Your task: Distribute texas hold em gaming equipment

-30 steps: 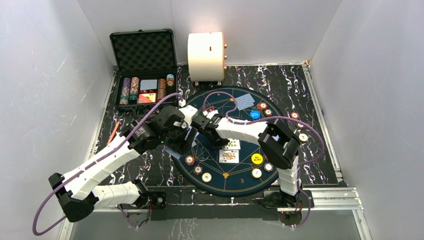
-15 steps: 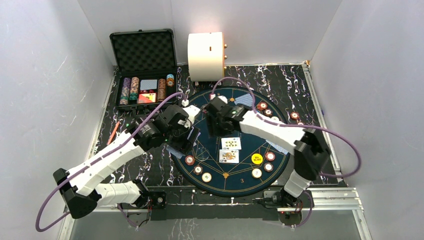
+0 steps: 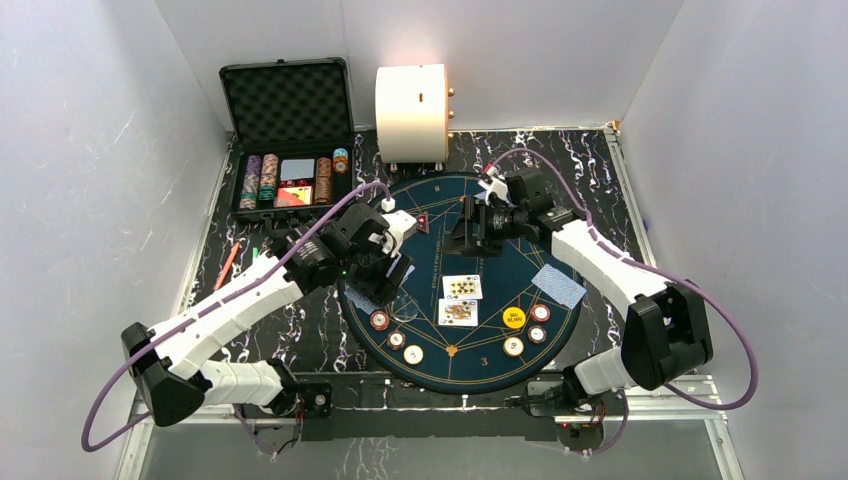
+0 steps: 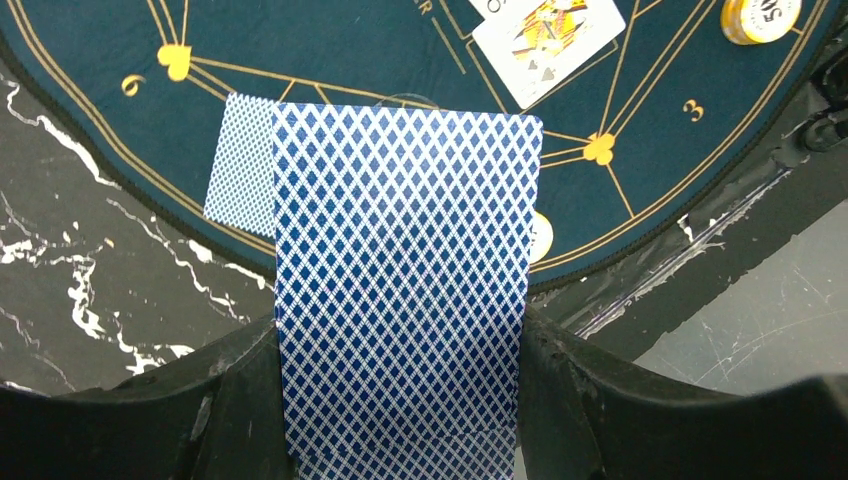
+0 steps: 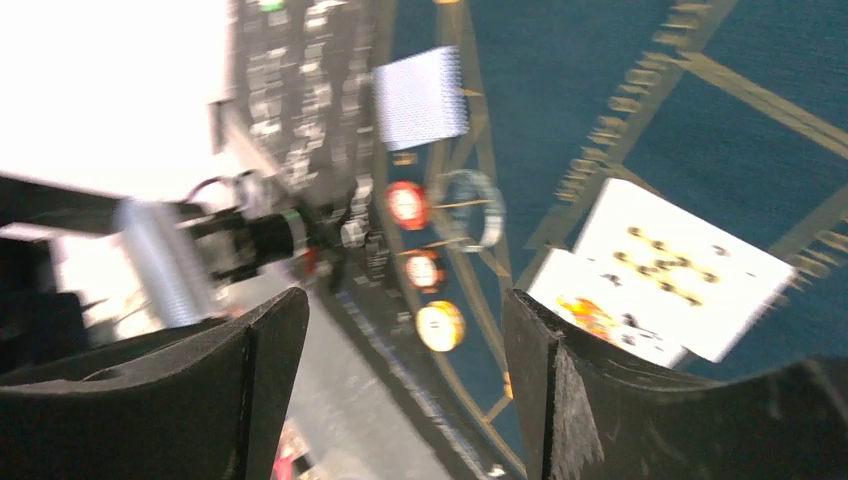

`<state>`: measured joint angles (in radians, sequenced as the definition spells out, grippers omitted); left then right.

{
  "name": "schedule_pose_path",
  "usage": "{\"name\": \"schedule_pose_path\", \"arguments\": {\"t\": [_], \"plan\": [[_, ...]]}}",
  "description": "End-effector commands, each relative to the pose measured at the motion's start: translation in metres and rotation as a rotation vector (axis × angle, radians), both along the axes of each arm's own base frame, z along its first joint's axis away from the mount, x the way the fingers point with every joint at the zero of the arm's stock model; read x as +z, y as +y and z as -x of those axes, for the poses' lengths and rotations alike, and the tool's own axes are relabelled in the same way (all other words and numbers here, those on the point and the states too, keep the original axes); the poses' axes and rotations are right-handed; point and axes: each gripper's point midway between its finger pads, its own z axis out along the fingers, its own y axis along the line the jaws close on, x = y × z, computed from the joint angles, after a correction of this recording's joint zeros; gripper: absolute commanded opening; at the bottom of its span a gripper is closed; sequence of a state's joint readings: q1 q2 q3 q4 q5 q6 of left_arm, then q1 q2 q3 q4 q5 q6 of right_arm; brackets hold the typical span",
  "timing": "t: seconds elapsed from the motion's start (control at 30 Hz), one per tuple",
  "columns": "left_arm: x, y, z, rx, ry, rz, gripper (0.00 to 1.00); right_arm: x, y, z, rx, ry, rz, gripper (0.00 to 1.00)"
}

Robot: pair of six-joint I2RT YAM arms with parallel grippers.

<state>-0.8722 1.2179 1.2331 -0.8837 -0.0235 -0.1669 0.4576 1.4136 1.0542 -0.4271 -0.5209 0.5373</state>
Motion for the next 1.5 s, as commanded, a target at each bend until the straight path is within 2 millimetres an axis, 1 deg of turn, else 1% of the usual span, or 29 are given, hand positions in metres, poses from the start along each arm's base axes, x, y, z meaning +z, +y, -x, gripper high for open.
{"name": "schedule_pose_path", "arguments": {"t": [0.0,0.1,0.17,0.33,0.5,0.73,0.77,0.87,1.07,1.17,1.2,1.4,1.47], "plan": [[0.02,-0.018,-0.003,-0.073,-0.036,0.09,0.0,0.077,0.045,0.03,0.27,-0.01,-0.429,0.77],[0.021,-0.023,-0.003,-0.082,-0.034,0.11,0.0,0.094,0.051,0.041,0.328,-0.004,-0.546,0.77],[0.021,-0.024,-0.003,-0.087,-0.034,0.118,0.0,0.098,0.055,0.045,0.351,-0.006,-0.567,0.77],[0.021,-0.027,-0.002,-0.094,-0.033,0.135,0.0,0.09,0.068,0.055,0.383,0.03,-0.57,0.69],[0.02,-0.028,0.0,-0.098,-0.027,0.141,0.0,0.091,0.073,0.058,0.388,0.05,-0.594,0.57],[0.02,-0.027,0.0,-0.1,-0.028,0.143,0.0,0.086,0.086,0.069,0.417,0.083,-0.601,0.45],[0.02,-0.027,0.001,-0.101,-0.028,0.143,0.0,0.085,0.087,0.07,0.417,0.087,-0.601,0.41],[0.02,-0.027,0.001,-0.1,-0.027,0.145,0.0,0.086,0.088,0.069,0.413,0.09,-0.609,0.36],[0.017,-0.023,0.0,-0.088,-0.031,0.131,0.0,0.087,0.085,0.071,0.4,0.104,-0.607,0.15],[0.014,-0.02,0.001,-0.078,-0.028,0.119,0.0,0.087,0.08,0.069,0.377,0.103,-0.593,0.02],[0.013,-0.019,0.001,-0.076,-0.027,0.117,0.0,0.087,0.076,0.067,0.366,0.1,-0.588,0.0],[0.009,-0.015,0.002,-0.063,-0.025,0.104,0.0,0.097,0.053,0.061,0.327,0.063,-0.583,0.0],[0.008,-0.013,0.002,-0.057,-0.027,0.096,0.0,0.095,0.041,0.058,0.297,0.063,-0.553,0.0]]}}
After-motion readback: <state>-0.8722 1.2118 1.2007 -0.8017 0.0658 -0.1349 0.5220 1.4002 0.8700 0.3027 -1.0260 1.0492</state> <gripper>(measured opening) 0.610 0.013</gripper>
